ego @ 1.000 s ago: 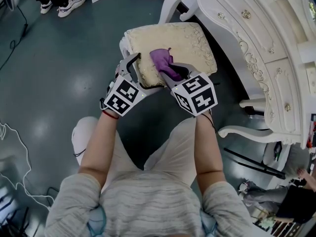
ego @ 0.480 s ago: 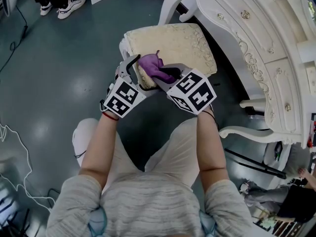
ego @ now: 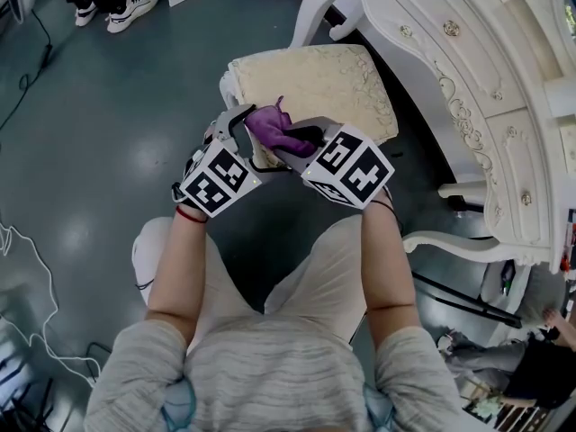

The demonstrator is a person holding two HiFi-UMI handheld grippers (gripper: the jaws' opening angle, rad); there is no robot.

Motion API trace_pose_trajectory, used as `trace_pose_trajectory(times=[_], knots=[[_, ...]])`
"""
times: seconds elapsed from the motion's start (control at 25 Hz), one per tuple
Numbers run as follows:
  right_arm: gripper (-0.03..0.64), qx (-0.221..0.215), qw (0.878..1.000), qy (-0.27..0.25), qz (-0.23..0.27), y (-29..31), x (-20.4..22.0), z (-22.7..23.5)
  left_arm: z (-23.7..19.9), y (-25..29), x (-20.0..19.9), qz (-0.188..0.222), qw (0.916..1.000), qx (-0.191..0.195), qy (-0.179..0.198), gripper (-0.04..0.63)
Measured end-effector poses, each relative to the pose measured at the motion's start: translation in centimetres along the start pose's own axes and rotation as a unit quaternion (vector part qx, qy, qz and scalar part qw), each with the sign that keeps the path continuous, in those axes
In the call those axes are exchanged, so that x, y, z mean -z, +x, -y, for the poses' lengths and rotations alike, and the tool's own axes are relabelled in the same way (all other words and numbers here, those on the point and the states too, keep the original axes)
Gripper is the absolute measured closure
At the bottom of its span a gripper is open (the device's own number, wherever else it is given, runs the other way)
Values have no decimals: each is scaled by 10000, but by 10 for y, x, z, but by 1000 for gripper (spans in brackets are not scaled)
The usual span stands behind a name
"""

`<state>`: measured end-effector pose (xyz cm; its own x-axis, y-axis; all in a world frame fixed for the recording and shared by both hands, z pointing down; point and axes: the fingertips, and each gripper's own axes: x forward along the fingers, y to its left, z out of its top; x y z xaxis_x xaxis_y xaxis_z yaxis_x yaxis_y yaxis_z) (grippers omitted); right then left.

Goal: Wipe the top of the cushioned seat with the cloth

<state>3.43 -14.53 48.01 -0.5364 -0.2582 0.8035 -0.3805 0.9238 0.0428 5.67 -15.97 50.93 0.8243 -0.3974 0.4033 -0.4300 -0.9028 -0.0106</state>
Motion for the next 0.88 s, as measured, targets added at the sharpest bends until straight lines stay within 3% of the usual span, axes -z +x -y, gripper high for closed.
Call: trace_pose_trajectory(times=[0.36, 0.6, 0.72, 0.88], knots=[[518, -498, 9982, 112, 314, 12, -10, -29, 11, -10, 19, -450, 9981, 398, 128, 4], [518, -632, 9948, 369, 709, 14, -12, -40, 14, -13, 15, -417, 9977, 459, 288, 4], [518, -675, 9892, 654, 1124, -1, -15, -39, 15, -20, 6, -205, 9979, 537, 300, 4], [518, -499, 9769, 1034, 1801, -38, -17, -26, 14, -31, -18, 385, 9972, 605, 235, 5]])
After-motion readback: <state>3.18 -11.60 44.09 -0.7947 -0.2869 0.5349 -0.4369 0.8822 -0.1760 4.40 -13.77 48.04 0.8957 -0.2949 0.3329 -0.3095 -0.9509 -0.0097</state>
